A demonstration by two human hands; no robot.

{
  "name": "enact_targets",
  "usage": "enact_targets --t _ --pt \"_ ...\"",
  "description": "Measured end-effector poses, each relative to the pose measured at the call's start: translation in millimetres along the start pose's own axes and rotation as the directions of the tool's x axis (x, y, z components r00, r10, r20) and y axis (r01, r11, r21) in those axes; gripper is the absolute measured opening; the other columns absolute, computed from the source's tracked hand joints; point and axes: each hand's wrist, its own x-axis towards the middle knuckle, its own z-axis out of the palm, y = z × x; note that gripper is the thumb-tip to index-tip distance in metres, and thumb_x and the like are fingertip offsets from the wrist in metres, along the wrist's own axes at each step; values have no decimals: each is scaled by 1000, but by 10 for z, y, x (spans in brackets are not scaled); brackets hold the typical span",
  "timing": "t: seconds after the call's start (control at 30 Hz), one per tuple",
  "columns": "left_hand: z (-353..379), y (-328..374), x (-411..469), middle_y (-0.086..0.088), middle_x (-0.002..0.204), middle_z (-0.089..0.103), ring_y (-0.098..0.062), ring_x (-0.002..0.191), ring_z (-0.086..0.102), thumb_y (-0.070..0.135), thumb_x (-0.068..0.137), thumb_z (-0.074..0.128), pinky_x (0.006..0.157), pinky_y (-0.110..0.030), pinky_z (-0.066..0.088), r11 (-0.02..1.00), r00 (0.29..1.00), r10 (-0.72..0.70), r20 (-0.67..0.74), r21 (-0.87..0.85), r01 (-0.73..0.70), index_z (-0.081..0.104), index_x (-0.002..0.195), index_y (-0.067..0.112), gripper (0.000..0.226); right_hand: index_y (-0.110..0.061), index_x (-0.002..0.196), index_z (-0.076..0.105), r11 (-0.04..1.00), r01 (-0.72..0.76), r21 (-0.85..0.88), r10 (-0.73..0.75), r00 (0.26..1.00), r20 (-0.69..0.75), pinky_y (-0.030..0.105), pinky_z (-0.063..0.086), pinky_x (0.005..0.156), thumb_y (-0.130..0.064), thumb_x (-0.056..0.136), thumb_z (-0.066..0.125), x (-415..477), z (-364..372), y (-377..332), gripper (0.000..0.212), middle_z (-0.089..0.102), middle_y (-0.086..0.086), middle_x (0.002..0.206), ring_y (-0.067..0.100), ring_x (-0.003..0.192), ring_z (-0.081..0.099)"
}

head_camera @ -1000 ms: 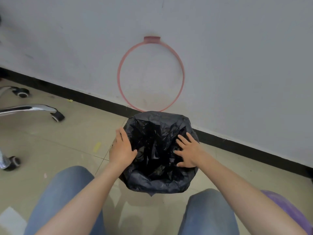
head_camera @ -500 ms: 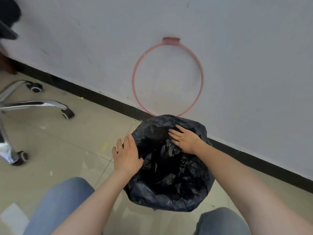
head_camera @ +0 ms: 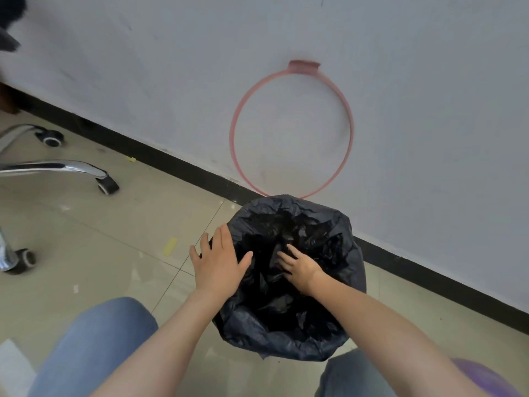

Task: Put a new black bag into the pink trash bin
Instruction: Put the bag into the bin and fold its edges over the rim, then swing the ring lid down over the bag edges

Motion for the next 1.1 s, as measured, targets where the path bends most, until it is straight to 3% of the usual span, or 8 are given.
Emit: enact_targets --t 0.1,0.33,0.47,0.6,0.77,0.93,1.0,1.1 --pt "0 1 1 -5 154 19 -32 140 14 61 86 32 112 -54 15 1000 1000 11 -12 10 -11 3 144 11 82 -16 145 4 997 -72 3 70 982 177 48 -8 117 -38 99 25 85 94 87 56 -4 8 157 27 143 -11" --pt "-14 13 -12 -7 153 21 -32 139 17 60 87 27 111 -54 16 1000 1000 9 -8 28 -9 6 144 10 79 -14 145 12 925 -21 380 4 999 47 47 -10 116 -50 95 24 -235 29 -134 63 2 11 157 27 144 -7" --pt "-7 16 -17 -9 153 21 -33 139 16 51 93 25 111 -53 16 1000 1000 3 -4 8 -3 6 144 9 69 -23 145 11 872 -61 486 -29 984 175 52 -8 115 -58 92 23 -511 64 -260 64 6 11 157 34 143 -3" --pt "-3 39 -51 -12 156 9 -33 141 9 43 95 27 112 -50 16 999 1000 28 -14 42 -28 1 144 6 66 -25 144 18 790 -113 602 -108 942 318 49 3 117 -61 91 22 -580 152 -170 64 15 9 156 32 142 8" --pt "-37 22 -65 -12 157 4 -27 144 2 39 96 27 115 -44 12 991 990 135 -27 20 -134 2 145 8 63 -24 141 28 684 -42 728 -64 991 118 47 16 114 -57 93 23 -625 118 -99 59 32 10 149 32 136 27" --pt "-50 17 -54 -11 157 5 -22 144 3 37 96 28 117 -38 9 983 984 176 5 -61 -175 3 145 6 63 -14 140 32 623 -67 779 -197 951 239 43 29 108 -48 96 29 -818 23 21 56 36 11 147 32 133 34" --pt "-45 17 -67 -12 157 5 -23 144 5 38 96 28 117 -37 10 982 984 181 4 -61 -180 4 145 5 63 -10 134 42 511 -7 860 -115 990 76 38 34 105 -37 97 36 -923 -87 213 47 46 11 141 30 127 42" --pt "-47 17 -72 -11 157 5 -23 144 5 38 96 27 117 -36 10 982 984 178 1 -60 -178 4 145 6 63 -14 126 51 284 66 957 346 923 -166 35 39 102 -31 95 44 -1088 -292 708 36 59 8 130 24 118 53"
